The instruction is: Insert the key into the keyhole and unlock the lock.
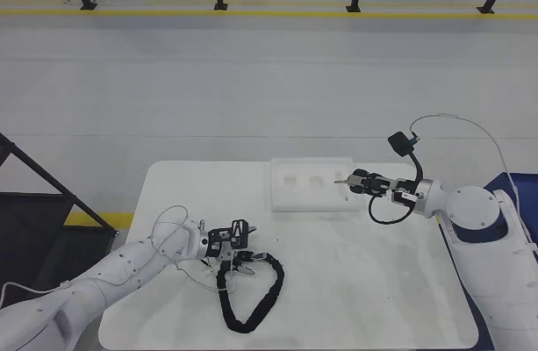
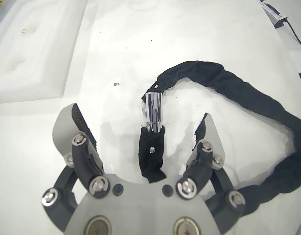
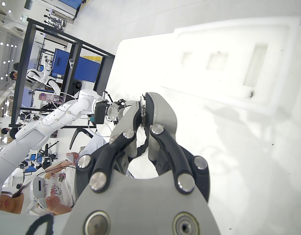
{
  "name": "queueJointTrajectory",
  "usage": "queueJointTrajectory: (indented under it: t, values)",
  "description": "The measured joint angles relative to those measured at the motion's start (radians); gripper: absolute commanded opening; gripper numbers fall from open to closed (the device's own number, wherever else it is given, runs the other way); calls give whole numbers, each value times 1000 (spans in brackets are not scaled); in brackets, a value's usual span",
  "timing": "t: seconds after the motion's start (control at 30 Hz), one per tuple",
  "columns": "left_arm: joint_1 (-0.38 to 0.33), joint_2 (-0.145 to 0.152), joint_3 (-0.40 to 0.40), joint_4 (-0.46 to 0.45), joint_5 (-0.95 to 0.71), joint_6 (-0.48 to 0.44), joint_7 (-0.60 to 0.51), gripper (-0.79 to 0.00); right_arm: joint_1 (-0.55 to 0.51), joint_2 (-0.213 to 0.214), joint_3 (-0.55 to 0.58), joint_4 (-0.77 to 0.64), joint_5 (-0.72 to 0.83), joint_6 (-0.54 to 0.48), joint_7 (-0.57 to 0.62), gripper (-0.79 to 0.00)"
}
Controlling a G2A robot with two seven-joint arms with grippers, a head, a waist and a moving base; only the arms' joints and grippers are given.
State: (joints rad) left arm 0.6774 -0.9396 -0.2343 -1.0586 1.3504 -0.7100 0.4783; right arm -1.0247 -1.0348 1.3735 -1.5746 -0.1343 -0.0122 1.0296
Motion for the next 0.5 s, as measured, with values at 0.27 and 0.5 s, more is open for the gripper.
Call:
queueJointTrajectory:
  t: [0.27, 0.5]
  values:
    - [44, -24, -11, 22, 79, 94, 52, 0, 0, 0, 0, 0, 0, 0, 0, -785]
    - [59, -37, -33, 49, 103, 96, 72, -480, 0, 0, 0, 0, 0, 0, 0, -785]
